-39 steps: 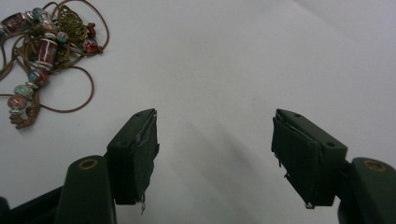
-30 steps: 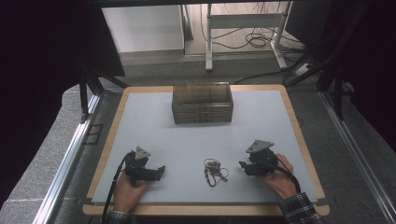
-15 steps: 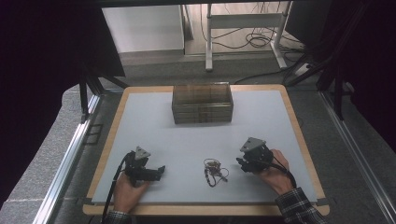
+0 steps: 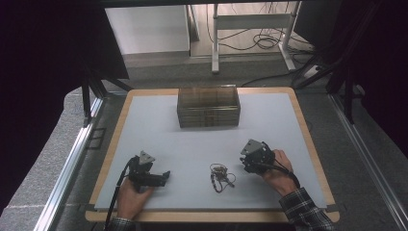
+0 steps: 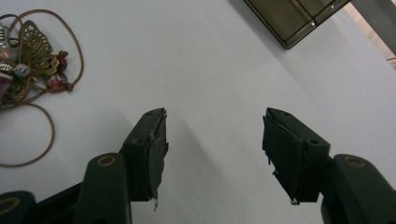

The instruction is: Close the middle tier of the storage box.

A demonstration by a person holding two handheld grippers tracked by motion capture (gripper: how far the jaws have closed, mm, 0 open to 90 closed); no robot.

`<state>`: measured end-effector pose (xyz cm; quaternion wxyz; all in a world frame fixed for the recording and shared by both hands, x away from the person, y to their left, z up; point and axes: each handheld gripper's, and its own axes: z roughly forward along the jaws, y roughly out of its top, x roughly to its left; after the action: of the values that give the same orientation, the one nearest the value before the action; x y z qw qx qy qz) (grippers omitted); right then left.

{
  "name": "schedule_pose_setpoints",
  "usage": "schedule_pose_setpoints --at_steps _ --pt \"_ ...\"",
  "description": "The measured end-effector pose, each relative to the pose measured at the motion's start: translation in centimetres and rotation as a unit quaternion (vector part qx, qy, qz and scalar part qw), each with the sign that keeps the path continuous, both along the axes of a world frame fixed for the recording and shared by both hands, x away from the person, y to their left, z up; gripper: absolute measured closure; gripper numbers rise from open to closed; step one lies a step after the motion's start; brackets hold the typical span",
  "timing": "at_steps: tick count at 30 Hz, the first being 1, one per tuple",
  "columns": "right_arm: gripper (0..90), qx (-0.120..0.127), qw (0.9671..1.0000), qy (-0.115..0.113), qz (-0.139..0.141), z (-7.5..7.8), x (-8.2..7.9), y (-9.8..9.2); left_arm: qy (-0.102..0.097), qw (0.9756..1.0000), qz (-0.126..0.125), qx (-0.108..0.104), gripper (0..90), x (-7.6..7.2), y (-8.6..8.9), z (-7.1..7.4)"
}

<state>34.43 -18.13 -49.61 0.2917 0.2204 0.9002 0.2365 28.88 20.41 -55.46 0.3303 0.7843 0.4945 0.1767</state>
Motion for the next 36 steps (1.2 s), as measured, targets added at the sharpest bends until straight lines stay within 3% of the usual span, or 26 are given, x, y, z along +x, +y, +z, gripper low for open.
schedule_pose_setpoints --at_steps 8,36 --pt "41.0 -0.025 0.9994 -0.021 0.014 -0.1 0.3 1.1 0.000 1.0000 0.000 0.000 1.3 0.0 0.0 0.0" --pt "50.0 -0.059 0.9962 -0.047 0.042 -0.2 1.8 3.5 -0.001 1.0000 0.002 -0.003 1.3 0.0 0.0 0.0"
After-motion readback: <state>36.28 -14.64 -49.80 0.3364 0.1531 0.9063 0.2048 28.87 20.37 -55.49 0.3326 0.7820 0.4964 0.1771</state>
